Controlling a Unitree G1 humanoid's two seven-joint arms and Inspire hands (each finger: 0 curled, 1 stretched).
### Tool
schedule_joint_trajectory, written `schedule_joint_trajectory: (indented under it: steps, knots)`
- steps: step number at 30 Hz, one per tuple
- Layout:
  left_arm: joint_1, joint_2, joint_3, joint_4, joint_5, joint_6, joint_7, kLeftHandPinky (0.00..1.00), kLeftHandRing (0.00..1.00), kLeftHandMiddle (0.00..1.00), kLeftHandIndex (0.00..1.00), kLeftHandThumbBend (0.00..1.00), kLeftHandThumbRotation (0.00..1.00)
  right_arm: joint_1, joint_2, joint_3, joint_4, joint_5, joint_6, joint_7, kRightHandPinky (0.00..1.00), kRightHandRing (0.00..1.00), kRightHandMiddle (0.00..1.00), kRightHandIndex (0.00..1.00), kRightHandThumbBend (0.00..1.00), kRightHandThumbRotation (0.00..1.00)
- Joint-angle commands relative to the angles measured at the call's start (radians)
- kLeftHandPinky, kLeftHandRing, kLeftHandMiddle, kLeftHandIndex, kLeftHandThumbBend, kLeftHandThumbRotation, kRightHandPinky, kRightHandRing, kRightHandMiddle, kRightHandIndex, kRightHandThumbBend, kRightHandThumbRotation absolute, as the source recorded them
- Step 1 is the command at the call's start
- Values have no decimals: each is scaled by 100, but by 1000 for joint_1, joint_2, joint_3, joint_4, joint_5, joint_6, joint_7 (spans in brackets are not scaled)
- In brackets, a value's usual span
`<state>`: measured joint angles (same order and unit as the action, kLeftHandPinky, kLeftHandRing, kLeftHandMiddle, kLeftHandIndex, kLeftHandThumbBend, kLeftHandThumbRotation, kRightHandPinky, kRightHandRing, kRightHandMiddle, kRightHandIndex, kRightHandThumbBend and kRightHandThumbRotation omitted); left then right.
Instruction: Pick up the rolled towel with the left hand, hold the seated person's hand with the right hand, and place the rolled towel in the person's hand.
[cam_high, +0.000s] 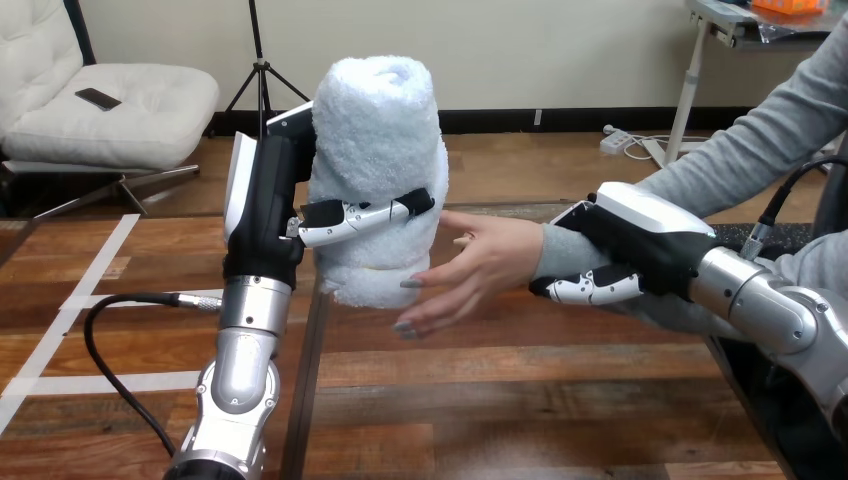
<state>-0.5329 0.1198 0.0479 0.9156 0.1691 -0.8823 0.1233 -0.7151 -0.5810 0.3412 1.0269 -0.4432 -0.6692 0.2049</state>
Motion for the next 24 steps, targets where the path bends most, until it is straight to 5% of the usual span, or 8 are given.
schedule_joint_trajectory:
  steps: [1,24]
  knots:
    - [-76,-1,-5,-29,-3,-27,10,30,34,39,40,56,0,-76,40,-29,-38,25,-2,0,29,34,41,44,37,45]
    - [-74,-16,-5,-28,-18,-31,-7,29,33,38,40,56,0,-97,55,-22,-33,14,9,8,28,33,40,44,37,48]
